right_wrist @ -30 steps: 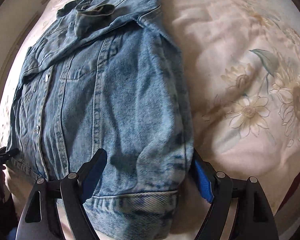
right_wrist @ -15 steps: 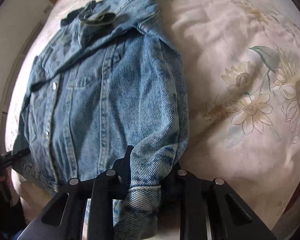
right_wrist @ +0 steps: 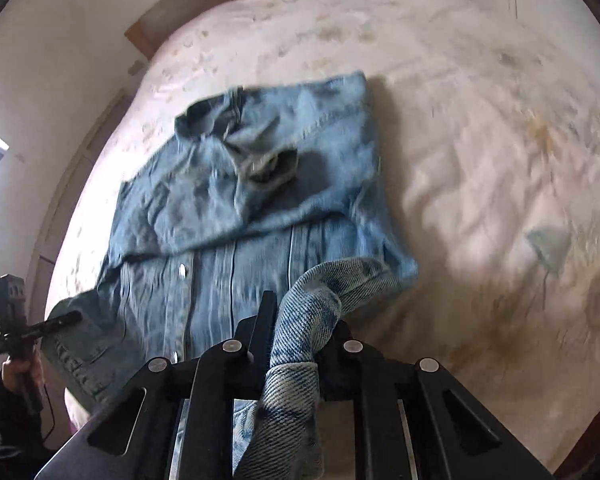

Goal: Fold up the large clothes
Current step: 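Grasp the hem with the right tool while the left tool grasps the hem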

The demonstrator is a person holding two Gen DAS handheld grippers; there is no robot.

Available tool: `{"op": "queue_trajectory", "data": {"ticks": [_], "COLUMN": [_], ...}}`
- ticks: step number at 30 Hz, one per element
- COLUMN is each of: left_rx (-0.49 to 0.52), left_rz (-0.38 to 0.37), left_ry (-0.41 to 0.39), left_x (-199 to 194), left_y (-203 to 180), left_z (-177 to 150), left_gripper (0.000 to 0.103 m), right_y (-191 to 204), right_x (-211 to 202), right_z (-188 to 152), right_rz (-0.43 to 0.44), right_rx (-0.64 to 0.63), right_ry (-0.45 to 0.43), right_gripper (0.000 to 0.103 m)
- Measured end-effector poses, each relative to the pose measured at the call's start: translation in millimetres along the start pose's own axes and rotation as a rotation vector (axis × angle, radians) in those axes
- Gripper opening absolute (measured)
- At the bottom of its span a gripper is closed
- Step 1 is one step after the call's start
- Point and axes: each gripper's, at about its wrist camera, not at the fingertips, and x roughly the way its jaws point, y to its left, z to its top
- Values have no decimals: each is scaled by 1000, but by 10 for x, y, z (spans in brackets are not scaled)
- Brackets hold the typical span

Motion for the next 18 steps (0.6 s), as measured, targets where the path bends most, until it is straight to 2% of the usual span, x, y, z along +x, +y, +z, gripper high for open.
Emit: {"op": "queue_trajectory", "data": {"ticks": [4, 11, 18], "left_rx": [9, -42, -88], "left_rz": [9, 8, 93], "left_ry": [-41, -113, -129], "left_x": [-33, -87, 3], "left_y": [-32, 114, 419], "left_z": [317, 959, 1654], "left_gripper": [8, 7, 7], "right_y": [71, 242, 109], "right_x": [30, 157, 344], "right_z": [407, 1091, 1718], "right_rz": [38, 27, -69], "right_rx": [1, 4, 59], "right_ry": [-45, -116, -157], "right_gripper": [15, 13, 13]}}
